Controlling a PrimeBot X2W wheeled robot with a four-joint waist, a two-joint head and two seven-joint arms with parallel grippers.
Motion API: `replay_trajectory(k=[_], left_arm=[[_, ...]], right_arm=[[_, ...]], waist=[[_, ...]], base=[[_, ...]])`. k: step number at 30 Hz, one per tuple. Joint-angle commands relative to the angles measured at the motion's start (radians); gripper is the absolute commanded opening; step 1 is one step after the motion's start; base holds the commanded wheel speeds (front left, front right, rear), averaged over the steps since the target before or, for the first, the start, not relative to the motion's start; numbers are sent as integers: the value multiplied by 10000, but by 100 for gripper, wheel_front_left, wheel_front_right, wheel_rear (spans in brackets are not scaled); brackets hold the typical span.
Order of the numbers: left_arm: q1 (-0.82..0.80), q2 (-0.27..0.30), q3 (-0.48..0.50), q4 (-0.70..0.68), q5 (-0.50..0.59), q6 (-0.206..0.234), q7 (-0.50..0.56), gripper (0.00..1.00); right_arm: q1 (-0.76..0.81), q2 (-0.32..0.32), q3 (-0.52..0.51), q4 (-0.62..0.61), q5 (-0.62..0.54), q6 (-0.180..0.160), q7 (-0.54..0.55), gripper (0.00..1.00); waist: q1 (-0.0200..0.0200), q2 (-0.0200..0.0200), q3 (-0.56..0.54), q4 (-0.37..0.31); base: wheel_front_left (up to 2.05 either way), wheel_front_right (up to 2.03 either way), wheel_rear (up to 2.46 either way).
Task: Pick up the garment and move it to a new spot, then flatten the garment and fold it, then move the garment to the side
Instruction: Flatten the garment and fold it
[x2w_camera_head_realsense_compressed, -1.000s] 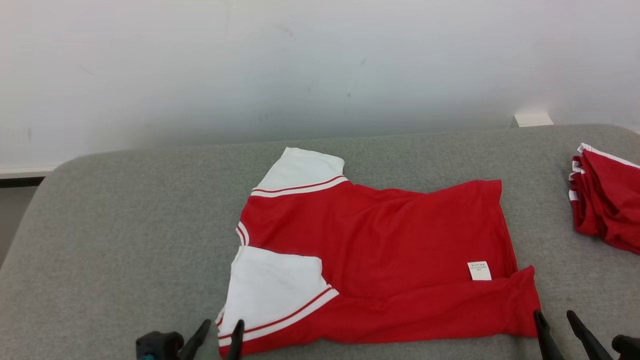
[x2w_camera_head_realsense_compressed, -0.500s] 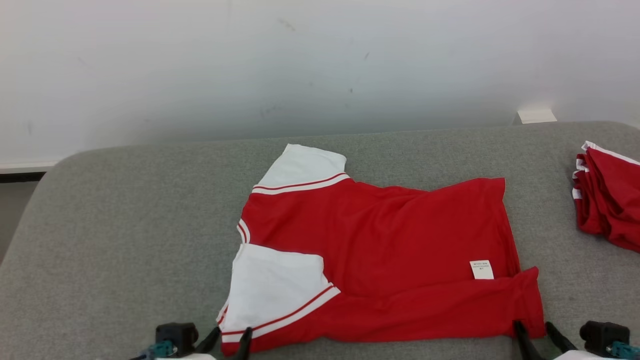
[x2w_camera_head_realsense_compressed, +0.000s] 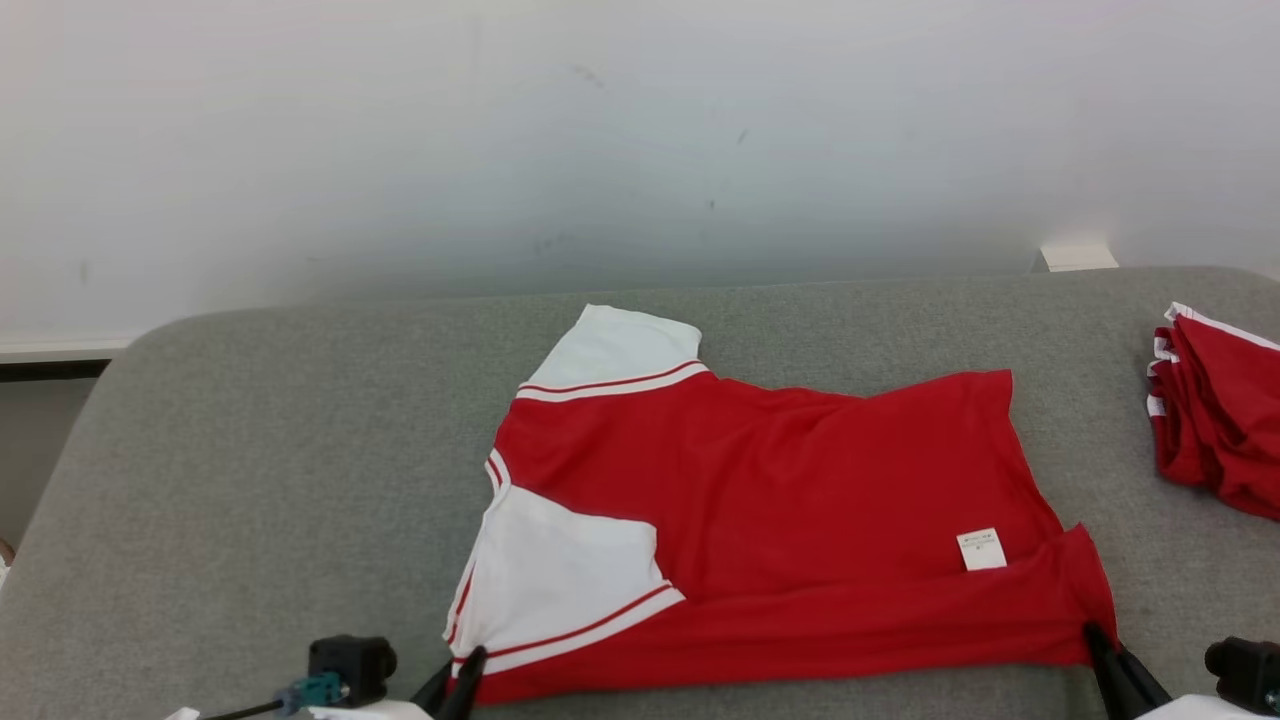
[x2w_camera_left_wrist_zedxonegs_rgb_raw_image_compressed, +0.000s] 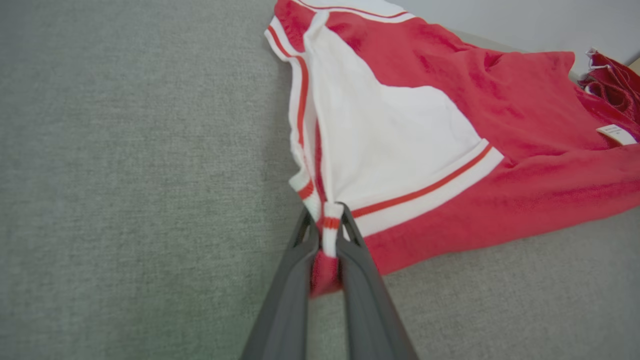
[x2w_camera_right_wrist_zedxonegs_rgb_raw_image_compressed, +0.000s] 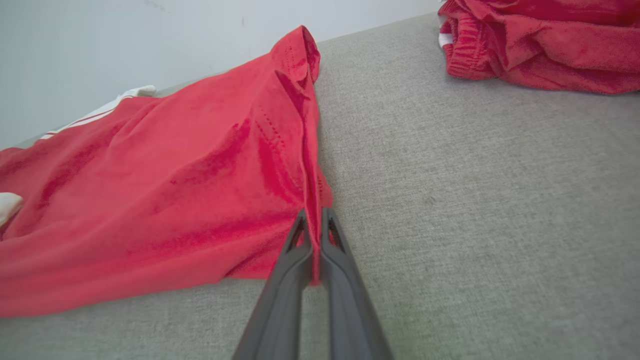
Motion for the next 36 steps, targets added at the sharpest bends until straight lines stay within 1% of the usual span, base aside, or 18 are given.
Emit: replay_trajectory(k=[1, 6, 12, 16, 18, 19, 20, 21, 22, 23, 24, 26, 28, 32, 36], left_arm=[[172, 220, 9, -152, -28, 130, 73, 0], [702, 801, 100, -1106, -167, 579, 492, 0], [1530, 1503, 64, -2537, -220, 1274, 990, 0], [2073, 1918, -9, -3337, -251, 1732, 1373, 0], [2201, 1981, -46, -3499, -289, 1807, 1474, 0], [2301, 2010, -57, -3627, -326, 1866, 1560, 0], [2384, 2029, -60, -3744, -338, 1929, 1634, 0], [2428, 2035, -60, -3827, -375, 1967, 1684, 0], [2454, 2019, -101, -3891, -375, 2002, 1777, 20], [2450, 1995, -133, -3927, -371, 2054, 1825, 77], [2407, 1979, -142, -3957, -379, 2048, 1845, 100], [2283, 1979, -134, -4033, -377, 2038, 1906, 100], [2141, 2076, -96, -4117, -307, 2064, 1941, 100], [1647, 2310, 48, -4444, -169, 1983, 2060, 100], [592, 2609, 145, -4748, 95, 1659, 2433, 100]], right_arm=[[320, -194, -1, -188, 230, -22, 103, 0], [1266, -734, -35, -1383, 1025, -24, 770, 0], [2442, -1474, -356, -2697, 1533, -29, 1694, 0], [3095, -1637, -878, -3196, 1452, -33, 2302, 0], [3217, -1625, -1013, -3281, 1374, -33, 2465, 0], [3307, -1580, -1134, -3356, 1304, -33, 2614, 35], [3382, -1504, -1242, -3443, 1239, -33, 2772, 80], [3438, -1412, -1330, -3551, 1146, -29, 2904, 100], [3454, -1280, -1414, -3644, 1036, -21, 3005, 100], [3452, -1177, -1501, -3736, 911, -21, 3098, 100], [3430, -1097, -1600, -3842, 797, -21, 3173, 100], [3408, -938, -1820, -4060, 613, -21, 3274, 100], [3399, -785, -2049, -4317, 398, -21, 3339, 100], [3296, -538, -2536, -4859, 21, -21, 3397, 100], [2874, -287, -2945, -5285, -400, -21, 3485, 100]], waist=[[0, 0, -31, 36], [0, 0, -37, 100], [0, 0, 82, 66], [0, 0, 73, 53], [0, 0, 62, 47], [0, 0, 53, 37], [0, 0, 45, 25], [0, 0, 38, 15], [0, 0, 32, 7], [0, 0, 31, -3], [0, 0, 17, -13], [0, 0, -50, -23], [0, 0, -102, -33], [0, 0, -189, -13], [0, 0, -106, -13]], base=[[0, 0, 0], [0, 0, 0], [0, 0, 0], [0, 0, 0], [0, 0, 0], [0, 0, 0], [0, 0, 0], [0, 0, 0], [0, 0, 0], [0, 0, 0], [0, 0, 0], [0, 0, 0], [0, 0, 0], [0, 0, 0], [0, 0, 0]])
